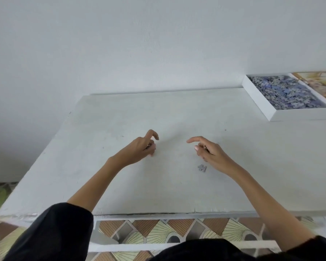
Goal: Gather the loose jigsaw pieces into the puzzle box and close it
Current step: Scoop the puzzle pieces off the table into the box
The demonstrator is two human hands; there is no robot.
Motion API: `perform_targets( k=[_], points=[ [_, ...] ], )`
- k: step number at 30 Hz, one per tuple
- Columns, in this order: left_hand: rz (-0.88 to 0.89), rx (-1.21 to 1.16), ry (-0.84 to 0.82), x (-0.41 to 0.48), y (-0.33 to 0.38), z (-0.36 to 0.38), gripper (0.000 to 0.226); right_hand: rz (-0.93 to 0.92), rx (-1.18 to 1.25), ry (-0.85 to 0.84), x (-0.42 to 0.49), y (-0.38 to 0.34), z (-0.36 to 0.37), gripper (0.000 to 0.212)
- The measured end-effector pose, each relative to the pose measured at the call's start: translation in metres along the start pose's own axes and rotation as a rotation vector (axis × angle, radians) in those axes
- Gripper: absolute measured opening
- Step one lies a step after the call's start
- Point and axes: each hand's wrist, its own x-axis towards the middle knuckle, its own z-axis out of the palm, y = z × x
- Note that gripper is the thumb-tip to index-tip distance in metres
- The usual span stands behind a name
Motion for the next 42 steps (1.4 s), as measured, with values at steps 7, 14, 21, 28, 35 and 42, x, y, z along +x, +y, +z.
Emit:
perform_targets(
  k=[7,14,21,28,35,42],
  points=[
    [0.015,-0.173,-0.008,0.023,0.021,0.001,0.031,0.030,-0.113,-0.034,-0.020,0.007,-0.024,0.039],
    [0.048,-0.196,0.012,0.034,0.039,0.004,0.022,0.091,-0.172,-0.010,-0.021,0.014,-0.022,0.028],
    [0.084,-0.201,-0.020,0.033,0.041,0.008,0.019,0.100,-0.219,-0.063,-0.023,0.009,-0.022,0.028],
    [0.117,-0.198,-0.052,0.046,0.055,0.015,0.041,0.102,0.164,0.228,-0.011,0.015,-0.026,0.011],
    [0.257,-0.172,0.028,0.090,0.092,0.032,0.039,0.027,0.052,0.162,0.005,0.033,-0.073,0.030],
    [0.313,-0.217,0.118,0.169,0.149,0.061,0.036,-0.033,-0.047,0.083,0.017,0.055,-0.174,0.004]
  ],
)
